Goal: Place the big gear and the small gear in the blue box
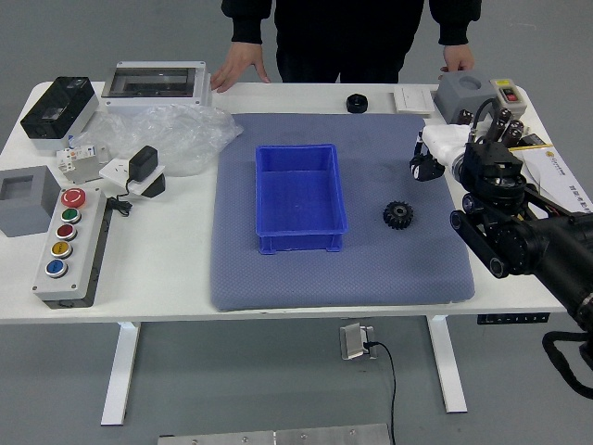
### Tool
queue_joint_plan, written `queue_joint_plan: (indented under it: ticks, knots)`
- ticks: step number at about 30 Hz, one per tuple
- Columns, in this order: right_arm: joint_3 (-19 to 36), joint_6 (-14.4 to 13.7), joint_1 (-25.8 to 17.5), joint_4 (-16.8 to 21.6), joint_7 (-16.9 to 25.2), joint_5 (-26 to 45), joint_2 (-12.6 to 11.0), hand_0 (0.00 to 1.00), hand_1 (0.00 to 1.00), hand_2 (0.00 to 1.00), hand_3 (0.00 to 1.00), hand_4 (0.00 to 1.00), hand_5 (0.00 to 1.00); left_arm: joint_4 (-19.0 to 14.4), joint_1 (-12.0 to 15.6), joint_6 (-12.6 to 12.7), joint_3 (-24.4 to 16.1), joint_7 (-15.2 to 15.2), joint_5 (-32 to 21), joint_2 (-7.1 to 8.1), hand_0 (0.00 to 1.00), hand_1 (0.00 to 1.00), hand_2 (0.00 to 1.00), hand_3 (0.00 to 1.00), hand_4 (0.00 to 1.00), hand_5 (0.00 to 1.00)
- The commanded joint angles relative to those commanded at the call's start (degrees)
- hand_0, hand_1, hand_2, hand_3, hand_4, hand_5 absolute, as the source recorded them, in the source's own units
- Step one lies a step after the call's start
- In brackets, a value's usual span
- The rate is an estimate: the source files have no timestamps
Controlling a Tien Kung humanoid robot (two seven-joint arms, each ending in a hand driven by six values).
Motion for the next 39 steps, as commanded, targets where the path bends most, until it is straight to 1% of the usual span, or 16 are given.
queue_joint_plan:
  ticks: [8,14,19,20,26,29,31,39]
  knots:
    - [-0.3,0.3,-1.5,8.6,-1.1,-0.5,-1.6,0.567,0.428,0.458,0.539,0.47,0.173,0.0,0.0,0.1,-0.1,0.0,-0.1,0.1,0.854,0.837,0.834,0.841,0.762,0.395]
    - [-0.8,0.7,-2.5,16.0,-2.0,-0.8,-2.2,0.568,0.425,0.454,0.539,0.472,0.171,0.0,0.0,0.1,-0.3,0.1,-0.1,0.2,0.854,0.837,0.834,0.841,0.762,0.395]
    - [-1.5,1.2,-3.3,22.3,-2.5,-0.8,-2.1,0.576,0.425,0.453,0.534,0.472,0.17,0.0,0.0,0.1,-0.5,0.1,0.1,0.26,0.854,0.837,0.834,0.841,0.761,0.392]
    - [-1.8,1.3,-3.5,24.0,-2.6,-0.8,-1.9,0.576,0.425,0.453,0.534,0.472,0.17,0.0,0.1,0.1,-0.5,0.1,0.1,0.27,0.854,0.837,0.834,0.841,0.761,0.392]
    - [-2.9,1.9,-4.2,30.7,-3.1,-0.9,-0.7,0.577,0.425,0.453,0.532,0.472,0.169,0.0,0.2,0.0,-0.6,0.2,0.3,0.3,0.854,0.836,0.834,0.841,0.761,0.392]
    - [-3.7,2.1,-4.5,32.3,-3.2,-0.9,0.3,0.577,0.425,0.453,0.532,0.472,0.169,0.0,0.2,0.0,-0.6,0.2,0.5,0.32,0.854,0.836,0.834,0.841,0.761,0.392]
    - [-4.2,2.2,-4.7,32.6,-3.2,-0.8,0.8,0.579,0.426,0.453,0.531,0.469,0.164,0.0,0.1,0.0,-0.6,0.2,0.6,0.32,0.854,0.837,0.834,0.841,0.761,0.392]
    - [-5.8,2.2,-5.6,31.4,-2.9,-0.1,2.6,0.582,0.427,0.456,0.531,0.466,0.158,0.0,0.1,-0.1,-0.7,0.2,0.8,0.35,0.854,0.836,0.834,0.841,0.76,0.392]
